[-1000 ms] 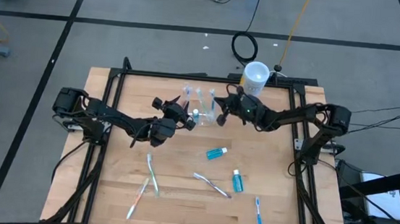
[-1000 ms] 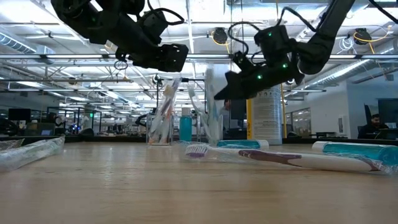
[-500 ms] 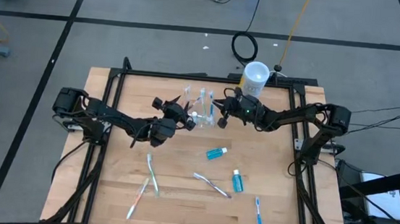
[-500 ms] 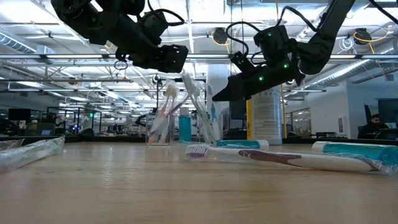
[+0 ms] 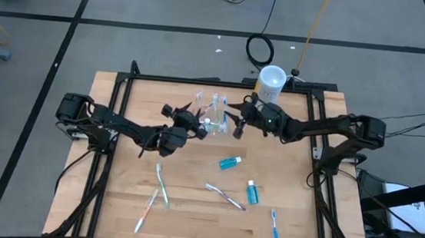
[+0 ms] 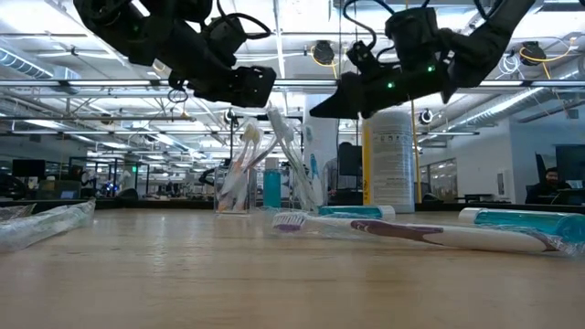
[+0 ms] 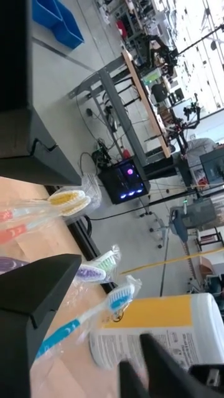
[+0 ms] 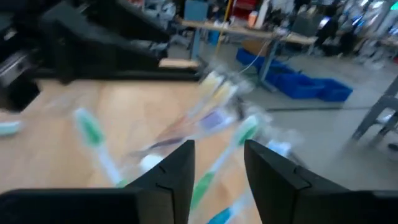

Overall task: Pick & Place toothbrushing station
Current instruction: Put the top mouthwash into the transparent organizer

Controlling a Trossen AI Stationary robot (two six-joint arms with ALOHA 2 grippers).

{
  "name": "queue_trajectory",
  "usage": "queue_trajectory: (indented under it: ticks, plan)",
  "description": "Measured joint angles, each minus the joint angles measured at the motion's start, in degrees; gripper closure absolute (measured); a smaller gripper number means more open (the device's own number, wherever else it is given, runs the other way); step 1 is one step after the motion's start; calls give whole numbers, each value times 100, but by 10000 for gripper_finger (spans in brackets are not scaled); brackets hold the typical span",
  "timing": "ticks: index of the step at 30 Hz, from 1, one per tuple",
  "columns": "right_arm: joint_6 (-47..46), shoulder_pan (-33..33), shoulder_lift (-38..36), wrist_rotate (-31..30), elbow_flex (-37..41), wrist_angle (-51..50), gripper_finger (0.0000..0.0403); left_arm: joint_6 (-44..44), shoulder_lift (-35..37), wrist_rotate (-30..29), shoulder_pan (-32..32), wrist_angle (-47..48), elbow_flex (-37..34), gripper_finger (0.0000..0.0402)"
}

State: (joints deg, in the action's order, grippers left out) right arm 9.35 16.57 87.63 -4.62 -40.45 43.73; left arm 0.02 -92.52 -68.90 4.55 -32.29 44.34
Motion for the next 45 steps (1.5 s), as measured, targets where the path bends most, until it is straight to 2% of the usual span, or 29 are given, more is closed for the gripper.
queue_trajectory:
  ticks: [8,13,20,23,27,34,38,42,45]
  plan:
    - [-626,-587,-445,22,7,-1525,273,310,-1,-16,211,-315,0,206]
    - [-995,-1085,-629,23,7,-2344,282,1093,-1,-20,476,-1135,0,206]
    - [-1020,-1785,-664,24,7,-3488,293,1893,-1,7,960,-2292,0,206]
    - [-1021,-1995,-664,24,7,-3977,295,2107,-1,227,1106,-2371,0,206]
    - [-926,-2131,-664,22,11,-4366,293,1961,-1,691,1193,-2374,0,206]
    - [-735,-2105,-662,22,638,-3577,268,1299,-1,1114,1220,-2357,0,206]
    - [-853,-2108,-633,22,1153,-2543,243,1188,-1,1141,1220,-2292,0,206]
    - [-702,-2108,-415,44,1469,-1060,220,1139,-1,1150,1118,-2178,0,206]
    - [-607,-2106,-95,196,1476,-683,206,990,-1,1148,988,-2139,0,206]
